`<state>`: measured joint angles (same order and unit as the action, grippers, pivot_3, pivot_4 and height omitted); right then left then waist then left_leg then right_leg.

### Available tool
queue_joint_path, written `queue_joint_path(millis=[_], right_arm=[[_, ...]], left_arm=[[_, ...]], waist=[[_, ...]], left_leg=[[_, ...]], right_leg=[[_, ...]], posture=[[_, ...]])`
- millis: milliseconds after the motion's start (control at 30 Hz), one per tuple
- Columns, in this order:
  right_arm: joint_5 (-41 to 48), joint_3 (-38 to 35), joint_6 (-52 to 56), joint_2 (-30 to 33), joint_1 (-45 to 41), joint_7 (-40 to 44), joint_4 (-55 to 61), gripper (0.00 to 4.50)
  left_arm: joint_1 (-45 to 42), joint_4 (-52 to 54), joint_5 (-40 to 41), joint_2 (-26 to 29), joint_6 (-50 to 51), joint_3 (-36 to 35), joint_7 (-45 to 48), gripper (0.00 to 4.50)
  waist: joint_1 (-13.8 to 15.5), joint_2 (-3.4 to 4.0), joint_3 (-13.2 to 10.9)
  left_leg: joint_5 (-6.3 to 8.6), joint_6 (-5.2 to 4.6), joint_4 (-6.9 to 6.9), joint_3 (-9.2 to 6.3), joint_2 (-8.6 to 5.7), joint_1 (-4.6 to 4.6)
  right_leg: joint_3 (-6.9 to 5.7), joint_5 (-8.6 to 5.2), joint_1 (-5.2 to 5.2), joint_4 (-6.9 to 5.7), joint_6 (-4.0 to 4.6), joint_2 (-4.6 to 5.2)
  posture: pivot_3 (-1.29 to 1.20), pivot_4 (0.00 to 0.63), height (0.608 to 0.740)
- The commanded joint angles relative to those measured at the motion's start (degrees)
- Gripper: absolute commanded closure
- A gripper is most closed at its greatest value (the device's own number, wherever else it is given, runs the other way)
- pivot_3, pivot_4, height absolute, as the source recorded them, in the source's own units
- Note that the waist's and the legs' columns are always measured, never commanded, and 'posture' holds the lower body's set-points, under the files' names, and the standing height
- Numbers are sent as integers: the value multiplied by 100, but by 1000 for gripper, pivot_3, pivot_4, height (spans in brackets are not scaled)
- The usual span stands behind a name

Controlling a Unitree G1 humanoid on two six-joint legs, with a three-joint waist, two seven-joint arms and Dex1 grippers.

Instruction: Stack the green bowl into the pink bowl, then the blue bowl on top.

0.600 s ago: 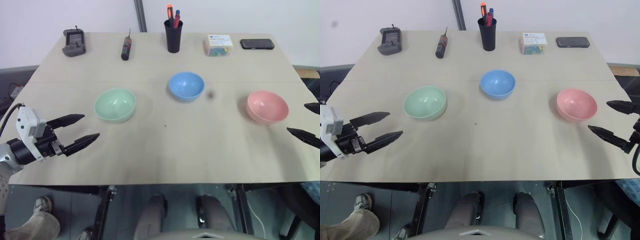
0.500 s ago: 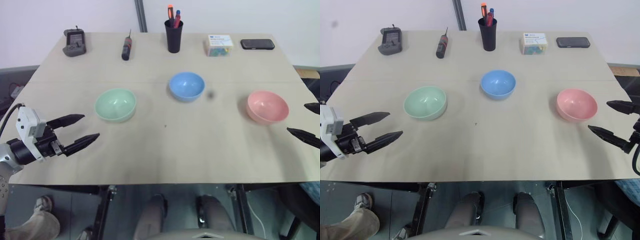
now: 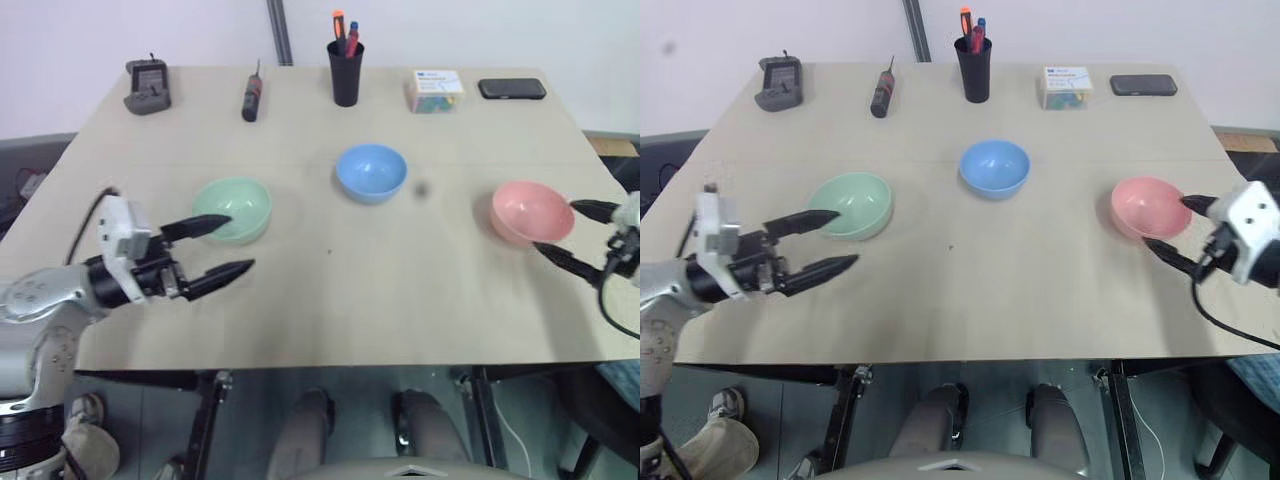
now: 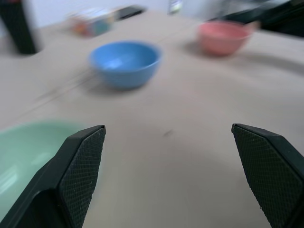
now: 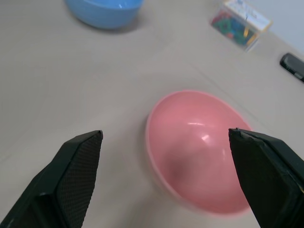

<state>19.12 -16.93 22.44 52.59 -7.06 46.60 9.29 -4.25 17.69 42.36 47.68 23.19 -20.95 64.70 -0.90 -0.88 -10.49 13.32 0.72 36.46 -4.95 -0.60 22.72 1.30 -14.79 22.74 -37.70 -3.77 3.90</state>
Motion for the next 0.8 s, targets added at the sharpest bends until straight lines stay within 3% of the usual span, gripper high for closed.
queue_joint_path(millis=[33, 100, 133, 167, 233, 467, 500, 600, 700, 800], right_arm=[[-470, 768, 145, -225, -727, -232, -553, 39], [-695, 1114, 139, -373, -1078, -273, -974, 39], [-831, 1247, 66, -437, -1239, -313, -1213, 548], [-912, 1343, 28, -478, -1357, -305, -1384, 729], [-999, 1453, 4, -553, -1513, -289, -1584, 1503], [-1114, 1529, -60, -668, -1708, -258, -1664, 4236], [-1121, 1525, -77, -678, -1713, -252, -1600, 4420], [-1069, 1528, -255, -713, -1655, -131, -1227, 4420], [-677, 1801, -125, -822, -1312, 318, 154, 4420], [-724, 2425, 85, -1289, -1212, 161, 1103, 4420]], left_arm=[[-341, 610, 321, -149, 95, 388, -24, 0], [-469, 769, 361, -241, 164, 569, -135, 0], [-511, 838, 348, -285, 174, 638, -187, 0], [-529, 899, 357, -315, 193, 676, -236, 0], [-513, 985, 388, -348, 234, 694, -319, 0], [-319, 1136, 436, -303, 275, 587, -398, 0], [-301, 1141, 436, -306, 270, 585, -404, 0], [-243, 1116, 383, -332, 216, 592, -422, 0], [-96, 1059, 328, -343, 161, 571, -391, 0], [-60, 1046, 269, -364, 119, 613, -415, 0]], waist=[[-1, 0, 0], [-5, -1, 0], [-5, 0, 0], [-6, 0, 0], [-5, 0, 0], [-5, 1, 0], [-5, 1, 0], [-7, 1, 0], [-13, 3, -1], [-31, 1, 1]], left_leg=[[0, 0, 1, 0, -1, 0], [0, 0, 1, -1, -3, 0], [0, 0, 2, -1, -5, 1], [0, 0, 1, -3, -6, 2], [0, 0, 1, -4, -10, 3], [0, -1, -1, -5, -11, 5], [0, -1, -1, -6, -11, 4], [0, -1, 1, -5, -11, 2], [0, -1, 1, -7, -9, 2], [1, -1, -2, -9, -2, 2]], right_leg=[[0, 0, 0, -1, 0, 0], [0, 0, -1, 0, 0, 0], [1, 0, -1, 0, 0, 1], [1, 1, 0, 0, -1, 1], [2, 1, 1, -5, -1, 3], [1, 1, 4, -6, -1, 4], [0, 1, 4, -8, -1, 4], [1, 1, 4, -14, -1, 3], [1, 0, 6, -15, -1, 2], [0, 0, 7, -14, -1, -4]], posture=[[0, 150, 740], [0, 150, 740], [0, 150, 740], [0, 150, 740], [0, 150, 740], [0, 150, 740], [0, 150, 740], [0, 150, 740], [0, 150, 740], [0, 150, 740]])
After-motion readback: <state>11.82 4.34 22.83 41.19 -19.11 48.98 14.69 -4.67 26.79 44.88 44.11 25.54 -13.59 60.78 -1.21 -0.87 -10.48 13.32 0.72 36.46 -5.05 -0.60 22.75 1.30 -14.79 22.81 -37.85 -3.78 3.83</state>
